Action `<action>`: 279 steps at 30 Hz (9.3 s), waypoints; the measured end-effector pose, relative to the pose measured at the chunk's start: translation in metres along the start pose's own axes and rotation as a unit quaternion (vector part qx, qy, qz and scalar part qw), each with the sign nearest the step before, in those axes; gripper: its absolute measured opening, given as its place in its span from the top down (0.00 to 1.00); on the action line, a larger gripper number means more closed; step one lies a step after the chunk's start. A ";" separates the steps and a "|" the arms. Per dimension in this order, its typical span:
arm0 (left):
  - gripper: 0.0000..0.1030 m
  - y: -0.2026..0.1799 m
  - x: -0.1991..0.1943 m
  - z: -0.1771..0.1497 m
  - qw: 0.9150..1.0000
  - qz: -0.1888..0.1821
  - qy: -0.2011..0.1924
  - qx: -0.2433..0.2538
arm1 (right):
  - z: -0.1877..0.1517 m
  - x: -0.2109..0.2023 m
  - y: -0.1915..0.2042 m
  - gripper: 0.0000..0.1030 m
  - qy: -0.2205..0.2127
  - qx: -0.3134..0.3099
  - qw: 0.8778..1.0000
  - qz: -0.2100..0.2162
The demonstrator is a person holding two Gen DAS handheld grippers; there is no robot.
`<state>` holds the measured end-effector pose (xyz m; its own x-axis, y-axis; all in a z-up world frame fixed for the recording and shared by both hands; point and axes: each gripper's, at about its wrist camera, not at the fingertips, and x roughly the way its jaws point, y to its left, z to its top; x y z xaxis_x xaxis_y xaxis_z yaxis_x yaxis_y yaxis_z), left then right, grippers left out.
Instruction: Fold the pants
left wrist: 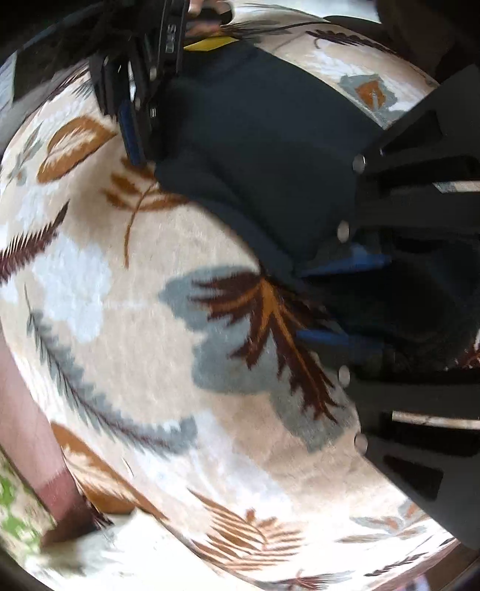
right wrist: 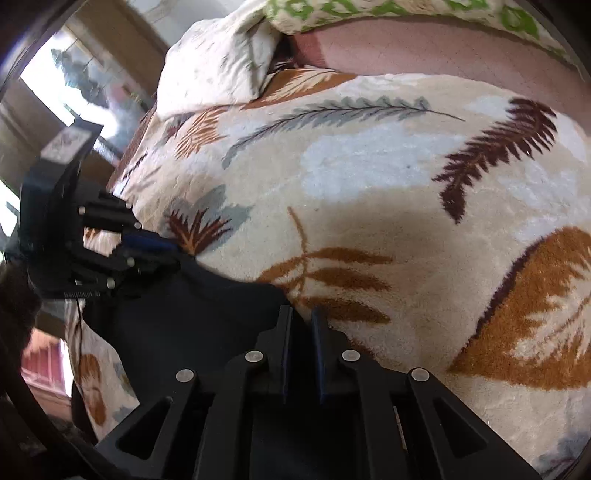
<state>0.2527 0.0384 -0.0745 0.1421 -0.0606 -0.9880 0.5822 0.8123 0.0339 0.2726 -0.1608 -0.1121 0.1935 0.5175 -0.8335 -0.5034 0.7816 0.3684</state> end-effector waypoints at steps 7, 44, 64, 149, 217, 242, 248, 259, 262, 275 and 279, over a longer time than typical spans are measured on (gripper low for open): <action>0.61 0.009 -0.033 -0.019 0.999 0.027 -0.008 -0.039 | -0.012 -0.052 -0.001 0.62 -0.035 0.052 0.998 0.002; 0.63 -0.298 -0.019 0.023 0.886 -0.297 -0.009 -0.357 | -0.231 -0.231 -0.182 0.20 -0.123 0.322 0.938 -0.033; 0.63 -0.271 -0.012 0.020 0.835 -0.300 -0.033 -0.461 | -0.203 -0.225 -0.178 0.30 -0.141 0.232 0.962 0.029; 0.68 -0.274 -0.036 0.017 0.895 -0.277 -0.011 -0.349 | -0.249 -0.300 -0.158 0.38 -0.147 0.296 0.941 -0.070; 0.86 -0.313 0.024 0.074 0.798 -0.326 -0.038 -0.505 | -0.179 -0.218 -0.216 0.80 -0.088 0.269 0.957 0.061; 0.88 -0.252 -0.002 0.042 0.766 -0.378 -0.051 -0.517 | -0.123 -0.226 -0.150 0.78 -0.053 0.240 0.969 -0.003; 0.88 -0.227 0.004 0.026 0.751 -0.378 -0.047 -0.539 | -0.099 -0.211 -0.124 0.76 -0.032 0.219 0.975 -0.020; 0.88 -0.173 0.020 -0.016 0.721 -0.372 -0.036 -0.583 | -0.060 -0.155 -0.082 0.76 0.007 0.200 0.979 -0.023; 0.88 -0.159 0.022 -0.025 0.721 -0.368 -0.036 -0.586 | -0.055 -0.140 -0.075 0.73 0.009 0.207 0.978 -0.013; 0.88 -0.136 0.010 -0.013 0.791 -0.351 -0.026 -0.500 | -0.068 -0.138 -0.062 0.62 -0.048 0.264 0.962 0.048; 0.82 -0.127 -0.014 0.011 0.844 -0.307 -0.037 -0.437 | -0.109 -0.180 -0.061 0.42 -0.126 0.311 0.940 0.065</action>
<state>0.1860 -0.0703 -0.0633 0.0961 -0.6364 -0.7654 -0.2449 0.7302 -0.6379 0.1769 -0.3396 -0.0291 0.3968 0.6279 -0.6695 0.0387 0.7173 0.6957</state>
